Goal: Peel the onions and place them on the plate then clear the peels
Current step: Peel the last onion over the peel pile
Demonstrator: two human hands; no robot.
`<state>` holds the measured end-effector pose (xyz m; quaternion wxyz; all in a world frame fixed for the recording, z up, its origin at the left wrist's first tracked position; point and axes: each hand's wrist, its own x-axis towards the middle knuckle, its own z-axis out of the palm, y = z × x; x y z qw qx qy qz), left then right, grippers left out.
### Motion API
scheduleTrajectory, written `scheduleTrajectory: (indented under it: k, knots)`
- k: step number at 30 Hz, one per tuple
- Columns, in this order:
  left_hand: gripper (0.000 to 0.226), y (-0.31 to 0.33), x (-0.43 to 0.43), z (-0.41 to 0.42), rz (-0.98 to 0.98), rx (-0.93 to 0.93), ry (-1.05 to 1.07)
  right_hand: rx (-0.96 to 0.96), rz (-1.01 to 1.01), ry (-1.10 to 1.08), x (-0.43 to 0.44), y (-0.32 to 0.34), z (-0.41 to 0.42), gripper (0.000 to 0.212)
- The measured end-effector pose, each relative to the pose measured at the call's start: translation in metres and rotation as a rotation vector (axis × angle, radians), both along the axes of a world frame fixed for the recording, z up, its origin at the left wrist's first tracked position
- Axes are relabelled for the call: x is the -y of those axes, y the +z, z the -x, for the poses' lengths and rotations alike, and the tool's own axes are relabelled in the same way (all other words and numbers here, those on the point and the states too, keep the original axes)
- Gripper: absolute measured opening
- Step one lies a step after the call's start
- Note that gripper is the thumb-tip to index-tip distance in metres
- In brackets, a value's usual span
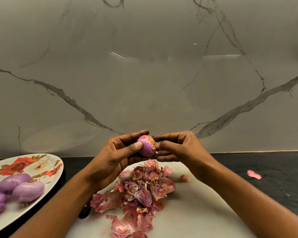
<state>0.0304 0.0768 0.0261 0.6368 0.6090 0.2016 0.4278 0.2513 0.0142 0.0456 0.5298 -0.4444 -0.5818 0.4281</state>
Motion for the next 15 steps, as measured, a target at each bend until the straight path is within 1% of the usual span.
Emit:
scheduleTrajectory:
  k: [3,7,15]
  knots:
    - [0.046,0.0002,0.0017,-0.0011,-0.015,-0.019,0.015,-0.012,0.038,0.006,-0.0022,-0.0018,-0.0004,0.024]
    - [0.046,-0.0007,-0.0009,0.0017,-0.021,-0.007,-0.007,-0.043,0.028,0.024,-0.0018,-0.0018,-0.0007,0.025]
    - [0.045,0.0004,0.0014,0.0011,-0.026,0.005,0.001,-0.039,0.013,0.027,-0.0005,-0.0019,0.0002,0.028]
